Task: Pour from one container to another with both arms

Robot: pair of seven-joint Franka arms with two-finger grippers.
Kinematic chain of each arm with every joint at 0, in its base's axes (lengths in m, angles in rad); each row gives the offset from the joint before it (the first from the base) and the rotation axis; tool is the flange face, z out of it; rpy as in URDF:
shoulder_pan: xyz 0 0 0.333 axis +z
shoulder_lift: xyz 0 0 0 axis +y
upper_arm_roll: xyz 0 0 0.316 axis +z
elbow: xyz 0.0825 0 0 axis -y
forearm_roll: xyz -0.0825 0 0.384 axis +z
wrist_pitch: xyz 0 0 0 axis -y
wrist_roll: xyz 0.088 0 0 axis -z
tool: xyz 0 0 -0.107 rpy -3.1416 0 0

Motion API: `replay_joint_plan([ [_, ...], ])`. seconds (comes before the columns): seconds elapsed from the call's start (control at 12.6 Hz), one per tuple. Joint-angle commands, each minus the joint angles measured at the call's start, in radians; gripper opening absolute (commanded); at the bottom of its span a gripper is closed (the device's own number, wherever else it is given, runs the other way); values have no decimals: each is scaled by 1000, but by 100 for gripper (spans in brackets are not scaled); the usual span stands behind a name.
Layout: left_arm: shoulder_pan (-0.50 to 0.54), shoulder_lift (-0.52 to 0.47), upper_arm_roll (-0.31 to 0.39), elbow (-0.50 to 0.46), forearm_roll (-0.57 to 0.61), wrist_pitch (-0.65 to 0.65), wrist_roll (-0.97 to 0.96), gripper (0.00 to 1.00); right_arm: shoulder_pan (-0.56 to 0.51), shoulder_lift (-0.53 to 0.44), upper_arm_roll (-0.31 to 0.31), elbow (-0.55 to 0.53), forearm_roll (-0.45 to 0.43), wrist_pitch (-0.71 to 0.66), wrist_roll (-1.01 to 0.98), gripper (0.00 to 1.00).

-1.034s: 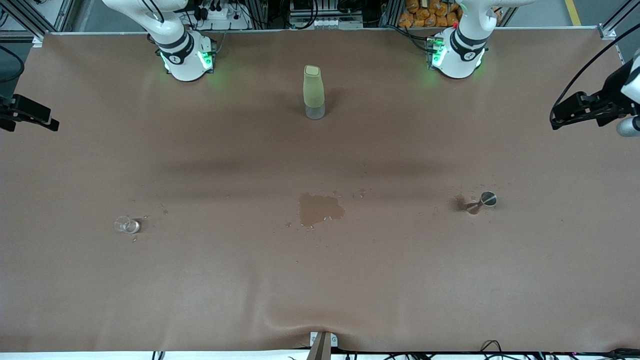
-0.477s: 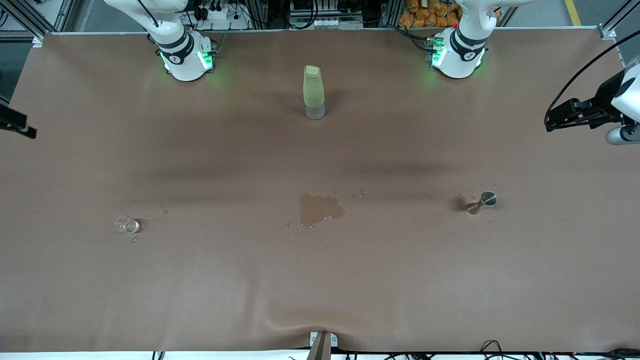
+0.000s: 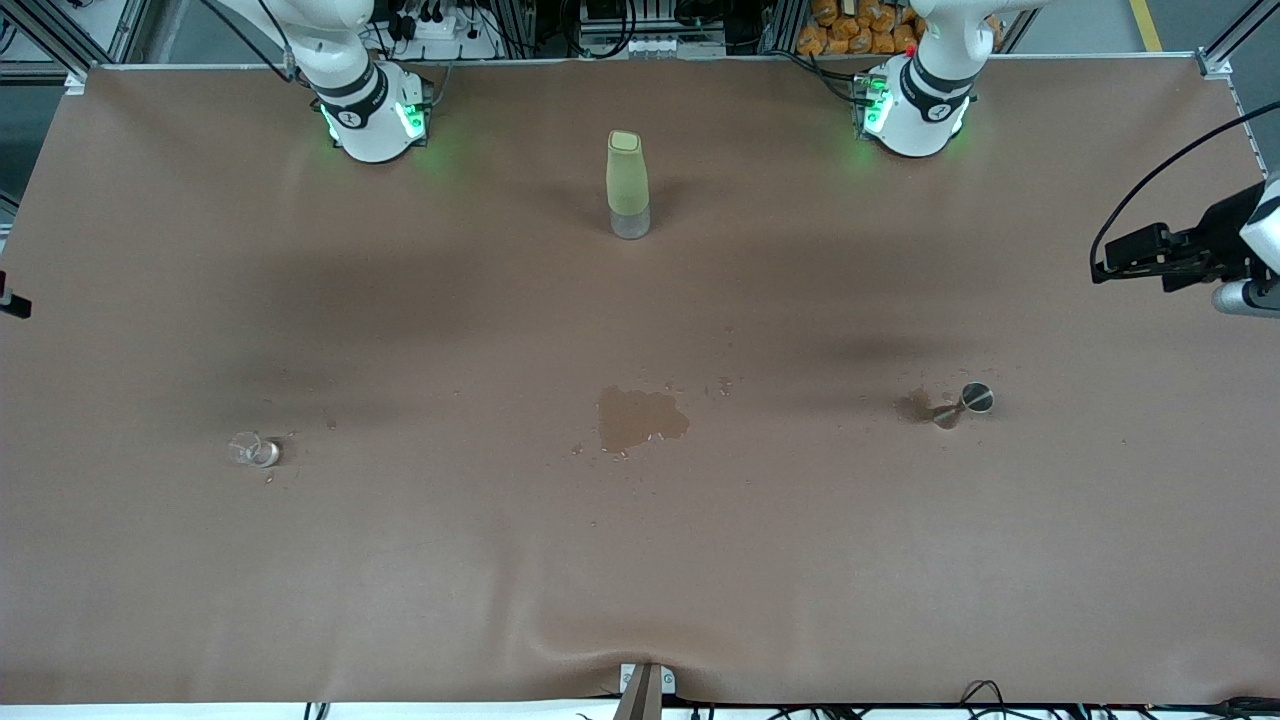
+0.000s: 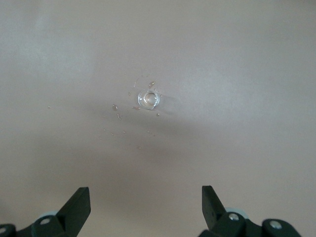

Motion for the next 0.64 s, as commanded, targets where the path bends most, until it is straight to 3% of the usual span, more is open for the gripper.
replay_joint_plan([
  [0.0, 85, -5, -7, -108, -100, 99, 209, 100, -75, 65, 14, 19, 89, 13, -142, 100],
  [0.24, 163, 61, -5, -150, -192, 146, 433, 100, -120, 151, 14, 17, 231, 17, -323, 100],
  [0.56, 270, 207, -5, -147, -368, 152, 765, 100, -132, 254, 14, 17, 306, 20, -589, 100],
])
